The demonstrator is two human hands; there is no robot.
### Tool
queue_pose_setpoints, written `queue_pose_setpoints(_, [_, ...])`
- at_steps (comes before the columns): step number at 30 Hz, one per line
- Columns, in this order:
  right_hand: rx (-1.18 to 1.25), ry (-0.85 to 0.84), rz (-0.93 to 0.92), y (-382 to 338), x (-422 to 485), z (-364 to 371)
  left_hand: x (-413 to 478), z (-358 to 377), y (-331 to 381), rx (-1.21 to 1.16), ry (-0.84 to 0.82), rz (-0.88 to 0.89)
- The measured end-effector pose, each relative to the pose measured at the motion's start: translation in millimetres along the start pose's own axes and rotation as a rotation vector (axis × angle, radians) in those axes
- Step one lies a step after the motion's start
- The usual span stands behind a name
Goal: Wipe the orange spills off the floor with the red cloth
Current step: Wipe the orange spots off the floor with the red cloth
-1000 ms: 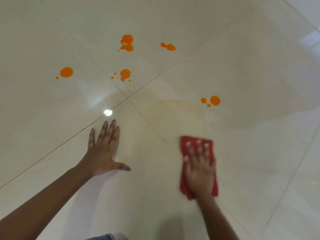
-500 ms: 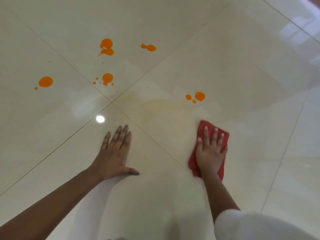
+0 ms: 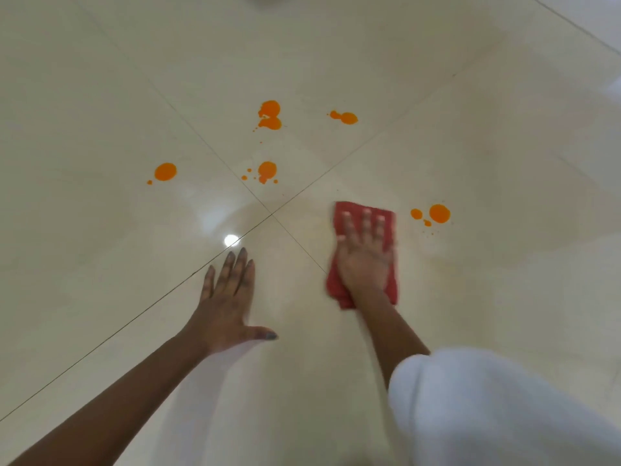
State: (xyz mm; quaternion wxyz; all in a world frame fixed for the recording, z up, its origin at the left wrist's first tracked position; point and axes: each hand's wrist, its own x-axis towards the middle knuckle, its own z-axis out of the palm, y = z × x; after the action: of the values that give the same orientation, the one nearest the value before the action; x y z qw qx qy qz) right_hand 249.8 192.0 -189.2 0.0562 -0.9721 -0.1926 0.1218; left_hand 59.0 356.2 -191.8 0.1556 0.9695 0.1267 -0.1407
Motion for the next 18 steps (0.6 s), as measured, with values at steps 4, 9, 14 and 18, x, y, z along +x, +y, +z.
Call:
queue_pose_setpoints(4, [-0.033, 0.010, -0.465, -44.4, -72.0, 29.5, -2.3, 1.1, -1.1, 0.032, 0.004, -0.101])
queue_pose_setpoints(9, [-0.027, 0.118, -0.157, 27.9, -25.0, 2.1, 3.9, -4.4, -1.0, 0.027, 0.001, -0.173])
queue_pose_setpoints(14, [-0.004, -0.142, -0.297, -44.9, 8.4, 1.6, 3.8, -13.1, 1.4, 0.062, -0.142, -0.190])
queue_pose_setpoints(18, [0.045, -0.201, -0.322, -30.1, -43.2, 13.8, 0.6, -37.3, 5.1, 0.147, -0.249, -0.184])
